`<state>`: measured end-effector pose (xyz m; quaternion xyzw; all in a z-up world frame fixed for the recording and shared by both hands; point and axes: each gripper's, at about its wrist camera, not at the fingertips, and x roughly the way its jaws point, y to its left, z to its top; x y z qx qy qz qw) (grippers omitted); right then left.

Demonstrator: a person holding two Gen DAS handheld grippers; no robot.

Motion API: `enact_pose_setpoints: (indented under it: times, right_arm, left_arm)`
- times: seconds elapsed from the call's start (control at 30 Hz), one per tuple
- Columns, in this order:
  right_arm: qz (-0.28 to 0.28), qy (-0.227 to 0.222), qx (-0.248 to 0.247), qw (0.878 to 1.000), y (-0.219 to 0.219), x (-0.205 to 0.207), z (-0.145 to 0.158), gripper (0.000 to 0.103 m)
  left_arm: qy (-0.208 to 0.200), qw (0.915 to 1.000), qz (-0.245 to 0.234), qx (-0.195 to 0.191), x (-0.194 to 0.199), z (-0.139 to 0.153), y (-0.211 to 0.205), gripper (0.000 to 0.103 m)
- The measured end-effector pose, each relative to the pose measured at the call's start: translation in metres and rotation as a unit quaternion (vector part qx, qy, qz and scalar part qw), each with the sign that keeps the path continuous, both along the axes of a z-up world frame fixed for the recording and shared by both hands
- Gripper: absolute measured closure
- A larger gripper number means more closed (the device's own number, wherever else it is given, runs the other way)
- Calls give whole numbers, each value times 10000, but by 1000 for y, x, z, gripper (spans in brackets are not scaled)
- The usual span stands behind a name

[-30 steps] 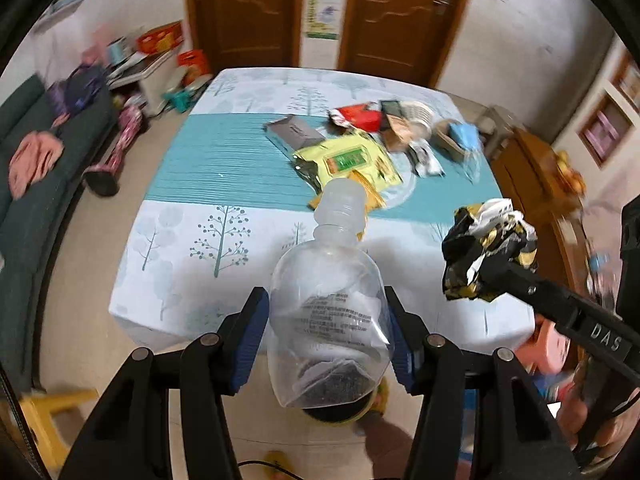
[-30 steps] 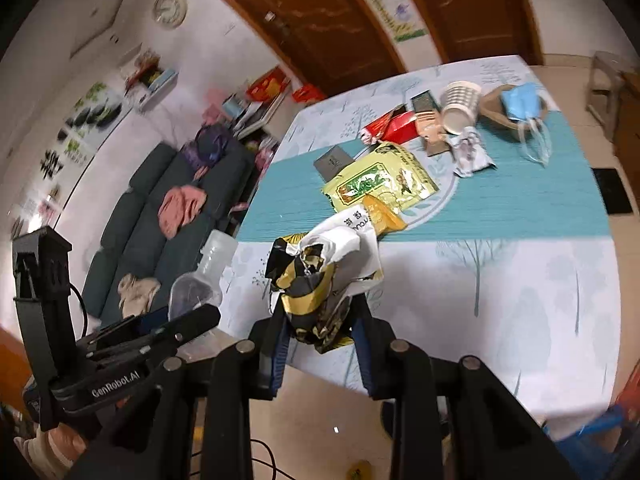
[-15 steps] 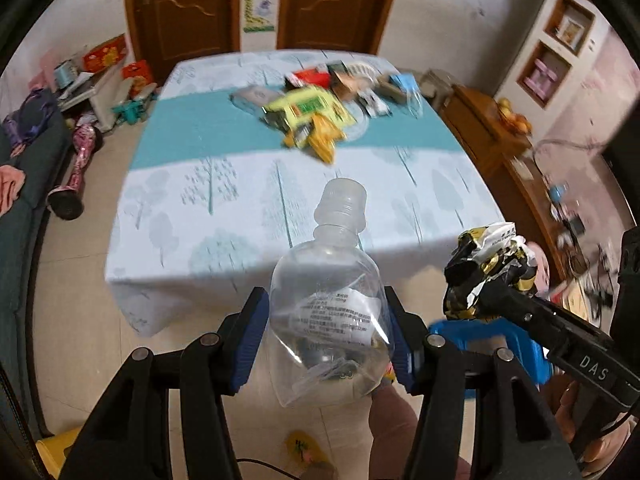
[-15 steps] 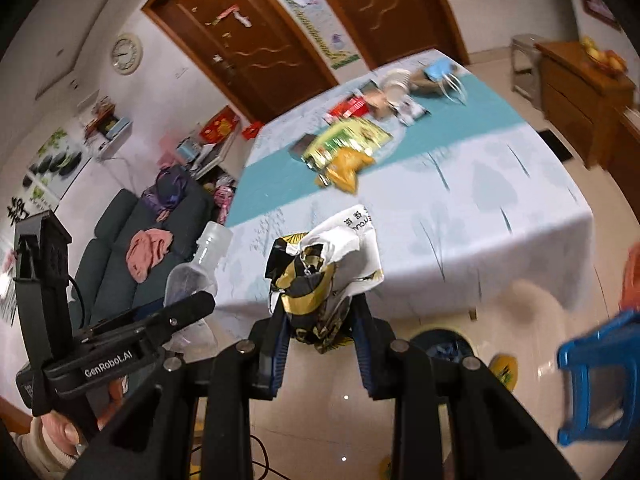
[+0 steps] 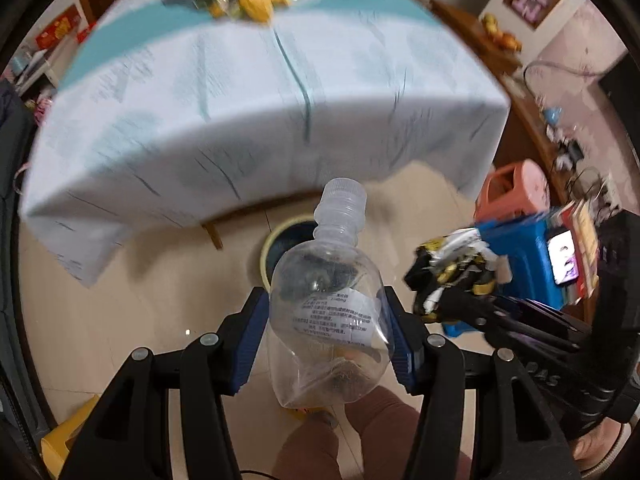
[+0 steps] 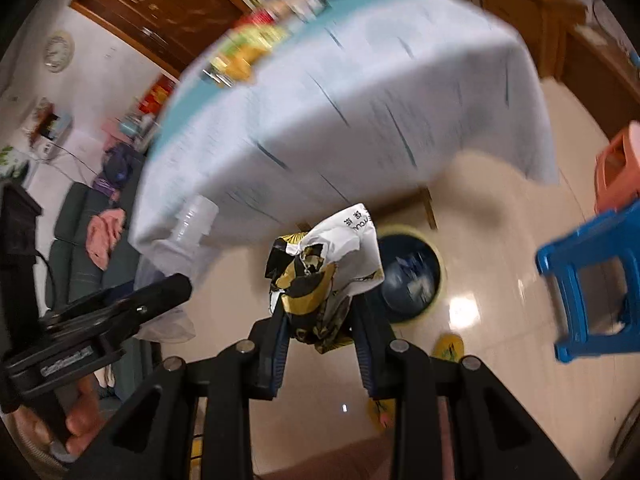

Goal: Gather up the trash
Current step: 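Carry the bottle and wrapper to the trash bin and release both, then lift both open tools and return toward the table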

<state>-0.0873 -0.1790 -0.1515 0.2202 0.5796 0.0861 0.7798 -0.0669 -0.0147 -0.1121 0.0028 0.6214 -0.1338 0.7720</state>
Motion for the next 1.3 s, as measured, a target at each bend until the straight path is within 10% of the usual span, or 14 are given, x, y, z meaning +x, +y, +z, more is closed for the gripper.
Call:
enact_pose_setpoints:
  times: [0.4, 0.63, 0.83, 1.3]
  right_arm:
    - [471, 709, -669, 9941, -6, 37, -215, 73]
    - [480, 1002, -638, 9918, 0, 58, -293, 69]
    - [248, 1039, -479, 9931, 3, 62, -311, 38]
    - [270, 647, -582, 9958, 4, 60, -234, 36]
  left_arm:
    - [582, 9957, -157, 703, 39, -227, -51, 48]
    - [568, 9931, -347, 970, 57, -297, -62, 47]
    - [426, 9935, -274, 1017, 68, -306, -58, 32]
    - [116, 9965, 244, 796, 51, -214, -31, 23]
